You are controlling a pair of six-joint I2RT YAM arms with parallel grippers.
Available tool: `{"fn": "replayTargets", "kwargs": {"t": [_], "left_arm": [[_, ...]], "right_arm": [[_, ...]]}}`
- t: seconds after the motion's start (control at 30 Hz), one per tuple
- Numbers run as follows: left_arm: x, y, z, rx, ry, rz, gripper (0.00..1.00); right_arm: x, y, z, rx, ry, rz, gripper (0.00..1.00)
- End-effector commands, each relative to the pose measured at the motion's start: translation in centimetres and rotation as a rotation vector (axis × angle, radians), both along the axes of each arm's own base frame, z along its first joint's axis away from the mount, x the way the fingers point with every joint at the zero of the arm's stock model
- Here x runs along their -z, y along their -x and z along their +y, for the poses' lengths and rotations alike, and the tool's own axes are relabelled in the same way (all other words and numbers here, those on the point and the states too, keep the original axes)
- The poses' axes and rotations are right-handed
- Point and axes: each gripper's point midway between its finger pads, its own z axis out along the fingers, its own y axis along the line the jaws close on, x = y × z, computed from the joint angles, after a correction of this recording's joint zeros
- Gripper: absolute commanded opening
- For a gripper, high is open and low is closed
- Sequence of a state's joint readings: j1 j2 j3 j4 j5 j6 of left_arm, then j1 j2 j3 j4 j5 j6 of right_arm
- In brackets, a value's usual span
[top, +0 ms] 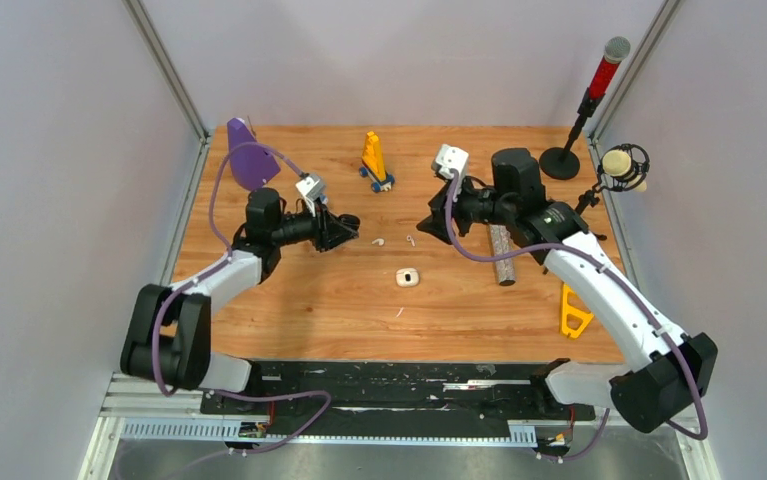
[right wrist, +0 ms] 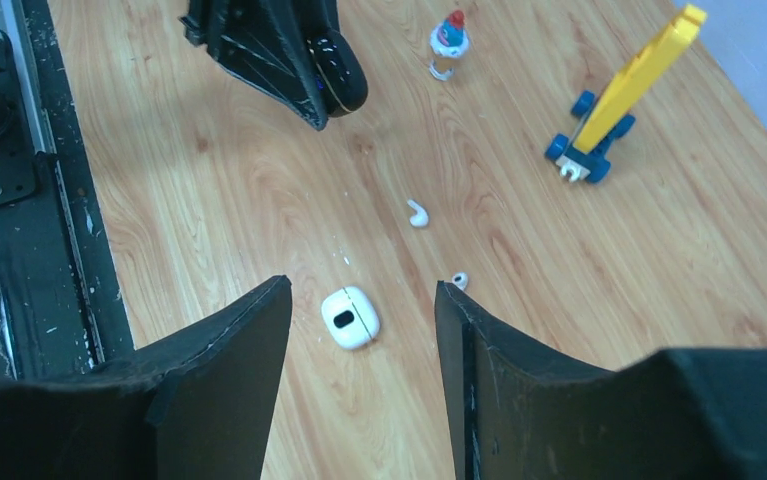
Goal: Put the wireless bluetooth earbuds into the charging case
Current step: Place the charging case at the center of the board.
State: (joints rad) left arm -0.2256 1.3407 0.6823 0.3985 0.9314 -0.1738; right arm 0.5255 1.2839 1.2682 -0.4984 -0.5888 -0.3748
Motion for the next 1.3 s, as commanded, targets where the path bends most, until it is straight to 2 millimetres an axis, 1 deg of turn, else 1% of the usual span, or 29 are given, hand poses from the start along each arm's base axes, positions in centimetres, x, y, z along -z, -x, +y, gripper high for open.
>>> {"fn": "replayTargets", "kwargs": {"t": [0.0,0.03,0.1,0.27,0.3,0.33,0.37,0.47,0.57,0.67,0.73,0.77,0.8,0.97,1.07,1.17,1.27], "left_arm": [[4.0,-2.9,0.6,-0.166,0.008,0.188,0.22],[5.5,-3.1,0.6,-0.18,0.003,0.25,0.22],[7.5,-3.3,0.5,-0.188,-0.007,0.338,0.2],[11.4,-3.0,-0.1,-0.159,-0.021,0.535,0.17],[12.4,-3.3,-0.3,-0.158,-0.03,0.573,0.17],[12.8,-3.6,-0.3,-0.161,-0.038,0.599,0.17],[13.9,-3.5,-0.3,-0.167,-0.046,0.639,0.2],[15.3,-3.8,-0.3,-0.187,-0.05,0.708,0.22],[16.9,-3.6,-0.2,-0.21,-0.073,0.774,0.23],[17.6,-3.6,-0.2,-0.221,-0.081,0.814,0.24],[17.7,-3.8,-0.2,-0.224,-0.083,0.825,0.27],[17.8,-3.7,-0.2,-0.223,-0.085,0.833,0.32],[17.8,-3.8,-0.2,-0.222,-0.085,0.832,0.34],[17.7,-3.8,-0.2,-0.215,-0.09,0.819,0.5],[17.4,-4.0,-0.1,-0.215,-0.093,0.802,0.58],[17.2,-4.0,0.0,-0.217,-0.102,0.79,0.63],[16.8,-4.1,0.2,-0.224,-0.112,0.767,0.72]], "right_arm": [[-1.5,0.6,-1.8,0.03,-0.067,-0.023,0.56],[-1.7,0.6,-2.4,0.046,-0.076,-0.03,0.56],[-1.6,0.4,-3.0,0.067,-0.084,-0.033,0.56],[-1.2,-0.3,-4.2,0.112,-0.089,-0.038,0.56],[-1.0,-0.5,-4.4,0.118,-0.089,-0.039,0.56],[-1.0,-0.5,-4.4,0.121,-0.089,-0.04,0.56],[-0.9,-0.6,-4.5,0.124,-0.088,-0.041,0.56],[-0.6,-0.6,-4.6,0.123,-0.088,-0.047,0.56],[-0.5,-0.6,-4.5,0.119,-0.089,-0.054,0.57],[-0.4,-0.7,-4.6,0.121,-0.086,-0.059,0.57],[-0.4,-0.7,-4.6,0.119,-0.087,-0.064,0.57],[-0.4,-0.6,-4.5,0.118,-0.088,-0.063,0.57],[-0.4,-0.6,-4.5,0.115,-0.089,-0.062,0.57],[-0.4,-0.6,-4.6,0.119,-0.088,-0.066,0.57],[-0.5,-0.5,-4.7,0.12,-0.09,-0.071,0.57],[-0.7,-0.4,-4.7,0.119,-0.094,-0.075,0.57],[-0.9,-0.3,-4.8,0.122,-0.095,-0.082,0.57]]}}
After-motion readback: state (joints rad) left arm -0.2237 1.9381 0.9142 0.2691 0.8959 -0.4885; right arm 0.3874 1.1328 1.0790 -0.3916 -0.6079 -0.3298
